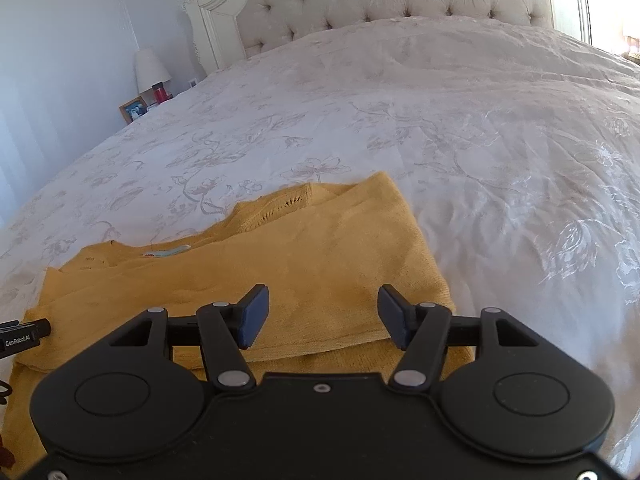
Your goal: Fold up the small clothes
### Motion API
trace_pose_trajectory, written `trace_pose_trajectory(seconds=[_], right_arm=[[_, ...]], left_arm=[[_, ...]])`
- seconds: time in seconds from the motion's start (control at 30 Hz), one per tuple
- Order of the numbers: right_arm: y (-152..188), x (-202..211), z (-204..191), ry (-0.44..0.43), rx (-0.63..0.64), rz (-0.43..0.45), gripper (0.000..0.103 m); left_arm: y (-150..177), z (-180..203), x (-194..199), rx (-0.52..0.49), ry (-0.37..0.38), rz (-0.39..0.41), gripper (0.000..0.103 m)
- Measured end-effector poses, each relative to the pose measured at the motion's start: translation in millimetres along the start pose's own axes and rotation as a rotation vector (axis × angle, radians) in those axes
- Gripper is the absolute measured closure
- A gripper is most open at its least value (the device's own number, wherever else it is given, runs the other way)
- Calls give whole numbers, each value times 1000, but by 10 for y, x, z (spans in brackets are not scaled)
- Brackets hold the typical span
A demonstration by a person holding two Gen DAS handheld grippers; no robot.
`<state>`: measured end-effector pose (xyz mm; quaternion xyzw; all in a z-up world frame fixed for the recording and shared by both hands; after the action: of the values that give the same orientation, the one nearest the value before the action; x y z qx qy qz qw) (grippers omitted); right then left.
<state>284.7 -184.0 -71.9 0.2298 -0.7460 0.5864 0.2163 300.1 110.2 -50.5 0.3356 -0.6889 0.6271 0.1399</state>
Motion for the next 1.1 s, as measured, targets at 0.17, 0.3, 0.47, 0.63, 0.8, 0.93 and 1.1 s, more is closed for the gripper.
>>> trace_pose_trajectory(seconds=[0.17, 0.3, 0.47, 0.63, 0.8, 0.93, 1.1], right_arm=[[9, -1, -9, -7, -1, 1, 38], [7, 7, -12, -10, -3, 3, 38], [12, 13, -20, -10, -1, 4, 38], [13, 10, -40, -14, 8, 1, 38], [4, 16, -33, -11, 2, 3, 38], [6, 0, -40, -12, 8, -2, 38], [24, -48, -61, -4, 23, -23, 34]], left_arm=[[231, 356, 384, -281, 72, 250, 56], [247, 316, 348, -282, 43, 218, 55], [162, -2, 63, -84, -6, 38, 56], [342, 273, 355, -316, 127, 208, 56], [402, 412, 420, -394, 156, 265, 55], [289, 253, 134, -289, 40, 140, 55], [197, -21, -142, -85, 0, -14, 40]])
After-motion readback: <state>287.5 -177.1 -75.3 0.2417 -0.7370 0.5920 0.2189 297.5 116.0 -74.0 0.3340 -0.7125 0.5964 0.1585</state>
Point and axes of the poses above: each gripper's, at about its wrist camera, not at the fingertips, and x roughly against the way its jaws point, z to its right, y to its underside, the point moved 1 cm from there along -x, roughly the way its jaws point, and after that the axes turned 4 degrees about x, right-handed, at the moved point
